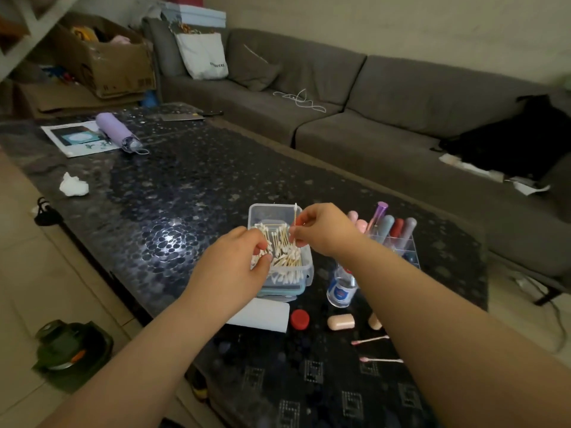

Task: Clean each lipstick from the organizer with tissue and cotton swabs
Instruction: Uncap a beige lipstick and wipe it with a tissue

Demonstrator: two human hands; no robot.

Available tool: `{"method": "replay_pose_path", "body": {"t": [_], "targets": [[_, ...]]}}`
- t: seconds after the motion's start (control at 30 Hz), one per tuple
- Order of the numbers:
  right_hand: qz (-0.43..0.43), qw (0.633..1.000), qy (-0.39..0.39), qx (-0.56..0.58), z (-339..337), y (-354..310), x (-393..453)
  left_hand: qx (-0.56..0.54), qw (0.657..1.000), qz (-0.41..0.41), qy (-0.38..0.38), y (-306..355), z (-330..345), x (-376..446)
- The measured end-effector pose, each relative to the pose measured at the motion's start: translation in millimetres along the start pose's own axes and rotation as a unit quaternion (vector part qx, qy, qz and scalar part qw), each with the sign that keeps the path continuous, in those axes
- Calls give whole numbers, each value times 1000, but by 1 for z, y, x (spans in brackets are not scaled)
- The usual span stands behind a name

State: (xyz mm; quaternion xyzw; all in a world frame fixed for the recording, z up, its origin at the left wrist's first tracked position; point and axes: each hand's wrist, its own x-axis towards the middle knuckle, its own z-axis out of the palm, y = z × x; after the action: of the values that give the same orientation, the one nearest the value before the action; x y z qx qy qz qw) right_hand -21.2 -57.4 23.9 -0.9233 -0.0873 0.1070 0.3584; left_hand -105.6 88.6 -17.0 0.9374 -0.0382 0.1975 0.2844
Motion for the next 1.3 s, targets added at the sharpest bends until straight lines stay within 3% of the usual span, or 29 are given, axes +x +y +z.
{"method": "replay_pose_path", "body": {"t": [0.27,0.43,0.57,0.73,1.0,1.3], "targets": [[-1,1000,-2,2,18,13,-7,7,1000,-15,-14,-1,2,-14],[-38,995,89,-34,-30,14,-29,6,1000,2,-21,8,7,-4],[-25,990,131,-43,-69,37,-63,-39,995,3,-91,36,27,2],[24,993,112,-25,-70,77,-91,-59,983,-63,-163,65,65,1],[-31,981,189,29,-67,110,-107,-119,977,-113,-134,81,104,4],[-89,972,208,-58,-70,118,-101,-194,966,-125,-118,77,119,6]]}}
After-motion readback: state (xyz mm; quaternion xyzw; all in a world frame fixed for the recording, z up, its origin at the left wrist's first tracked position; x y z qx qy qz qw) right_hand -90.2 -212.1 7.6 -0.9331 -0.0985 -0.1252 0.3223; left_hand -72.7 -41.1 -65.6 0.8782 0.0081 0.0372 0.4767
